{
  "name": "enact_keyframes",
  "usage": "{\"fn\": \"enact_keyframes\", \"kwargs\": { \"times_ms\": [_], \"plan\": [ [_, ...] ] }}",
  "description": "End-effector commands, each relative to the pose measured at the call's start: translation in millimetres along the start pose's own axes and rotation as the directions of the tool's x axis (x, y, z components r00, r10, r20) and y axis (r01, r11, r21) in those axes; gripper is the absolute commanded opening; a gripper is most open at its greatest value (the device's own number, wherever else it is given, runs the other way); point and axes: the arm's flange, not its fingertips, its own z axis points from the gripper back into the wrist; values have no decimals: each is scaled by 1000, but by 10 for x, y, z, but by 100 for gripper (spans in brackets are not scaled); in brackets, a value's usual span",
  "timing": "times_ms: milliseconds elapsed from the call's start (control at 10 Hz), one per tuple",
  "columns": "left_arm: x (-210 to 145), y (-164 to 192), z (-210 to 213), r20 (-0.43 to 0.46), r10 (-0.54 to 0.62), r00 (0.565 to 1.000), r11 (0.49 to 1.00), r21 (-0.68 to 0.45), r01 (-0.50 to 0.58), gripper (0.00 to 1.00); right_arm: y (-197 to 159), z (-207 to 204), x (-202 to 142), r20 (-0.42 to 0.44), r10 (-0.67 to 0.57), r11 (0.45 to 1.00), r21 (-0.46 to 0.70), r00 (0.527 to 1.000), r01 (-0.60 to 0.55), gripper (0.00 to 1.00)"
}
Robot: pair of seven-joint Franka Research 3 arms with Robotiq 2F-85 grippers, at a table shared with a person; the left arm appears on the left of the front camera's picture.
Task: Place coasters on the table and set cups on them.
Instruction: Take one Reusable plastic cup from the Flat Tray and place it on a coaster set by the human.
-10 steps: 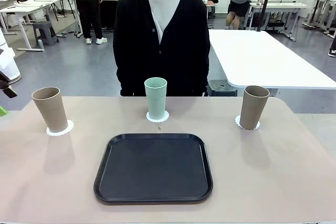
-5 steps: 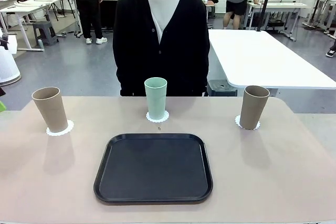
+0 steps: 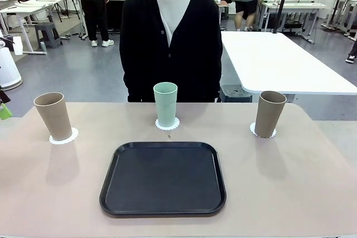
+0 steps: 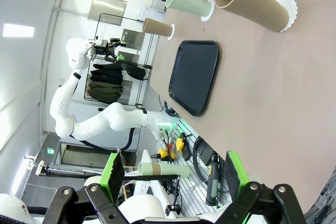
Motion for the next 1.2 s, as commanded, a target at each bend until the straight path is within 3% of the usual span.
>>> {"fn": "enact_keyframes", "kwargs": {
  "times_ms": [0,300,400,500,600,800,900,1000,1100],
  "plan": [
    [-8,-4,10,-17,4,1000,1000,18,-4,100,5,18,-24,-8,-1,1000,-6,1000,1,100],
    [-16,10,0,-5,-3,1000,1000,2,3,100,5,18,-24,-8,-1,1000,-6,1000,1,100],
    [1,76,193,145,211,967,973,-129,-193,100,5,18,-24,-8,-1,1000,-6,1000,1,100],
    [-160,25,229,262,355,898,926,-230,-299,100,5,18,-24,-8,-1,1000,-6,1000,1,100],
    [-468,0,174,323,490,809,848,-391,-358,100,5,18,-24,-8,-1,1000,-6,1000,1,100],
    [-898,206,142,322,652,686,703,-596,-389,100,5,18,-24,-8,-1,1000,-6,1000,1,100],
    [-1121,283,66,292,701,651,630,-681,-374,100,5,18,-24,-8,-1,1000,-6,1000,1,100],
    [-1371,340,-7,288,718,634,578,-753,-313,100,5,18,-24,-8,-1,1000,-6,1000,1,100],
    [-1667,415,-51,292,754,589,508,-828,-240,100,5,18,-24,-8,-1,1000,-6,1000,1,100]
  ]
}}
